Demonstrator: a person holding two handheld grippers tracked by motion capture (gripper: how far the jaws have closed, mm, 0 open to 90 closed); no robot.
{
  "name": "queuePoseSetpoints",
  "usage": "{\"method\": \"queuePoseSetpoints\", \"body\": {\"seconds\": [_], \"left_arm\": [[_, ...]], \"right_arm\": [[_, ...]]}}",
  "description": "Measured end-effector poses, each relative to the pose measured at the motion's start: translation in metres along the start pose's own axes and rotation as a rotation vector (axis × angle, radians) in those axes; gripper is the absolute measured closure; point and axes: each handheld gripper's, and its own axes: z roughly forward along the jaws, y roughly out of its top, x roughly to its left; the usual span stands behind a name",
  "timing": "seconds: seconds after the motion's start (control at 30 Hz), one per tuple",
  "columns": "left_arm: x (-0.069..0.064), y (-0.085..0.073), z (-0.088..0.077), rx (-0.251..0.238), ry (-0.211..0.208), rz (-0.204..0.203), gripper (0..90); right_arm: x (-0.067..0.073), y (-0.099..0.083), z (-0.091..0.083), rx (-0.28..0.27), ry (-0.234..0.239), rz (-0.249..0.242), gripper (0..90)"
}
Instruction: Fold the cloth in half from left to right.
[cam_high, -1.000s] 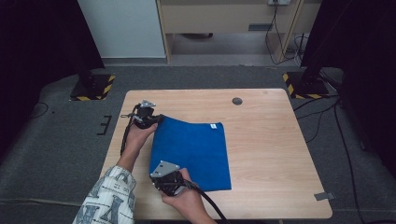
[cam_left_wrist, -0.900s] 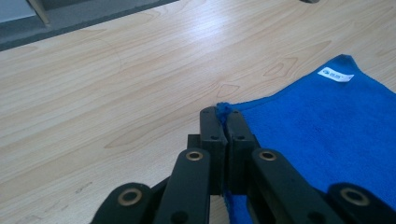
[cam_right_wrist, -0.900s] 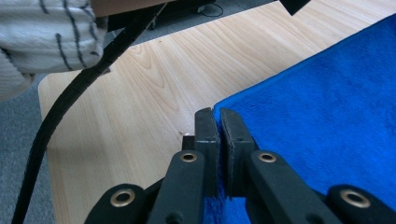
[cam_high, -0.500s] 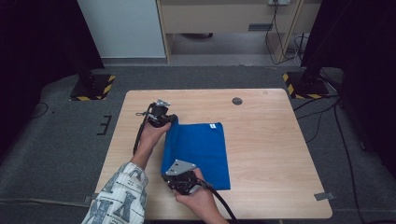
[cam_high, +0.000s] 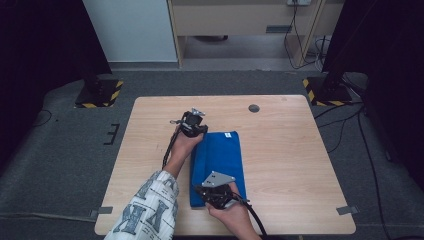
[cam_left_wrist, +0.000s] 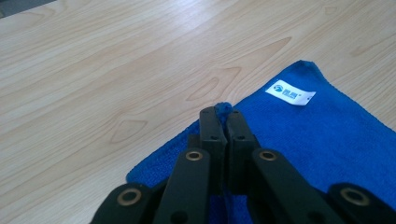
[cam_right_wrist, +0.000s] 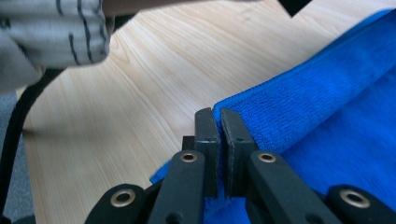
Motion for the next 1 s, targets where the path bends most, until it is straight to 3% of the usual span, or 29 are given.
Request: {"method": "queuePoseSetpoints", "body": {"seconds": [0.17,0.33,0.47,0.8,1.0], "left_arm": [[-0.006,0.002,0.008,0.007,-0.005,0.006,87.7],[-0.009,0.002,0.013,0.001,-0.013,-0.011,87.6],[-0.014,0.004,0.014,-0.008,-0.026,-0.018,87.6],[-0.025,0.01,0.019,-0.042,-0.048,-0.043,87.4],[-0.035,0.016,0.024,-0.04,-0.059,-0.041,87.4]], "right_arm": [[-0.01,-0.002,-0.007,0.013,-0.002,0.014,86.9],[-0.016,-0.005,-0.017,0.009,-0.016,0.005,86.9],[-0.023,-0.013,-0.023,0.018,-0.023,0.025,86.8],[-0.026,-0.017,-0.028,0.022,-0.024,0.034,86.6],[-0.031,-0.017,-0.042,0.018,-0.035,0.03,86.3]]}}
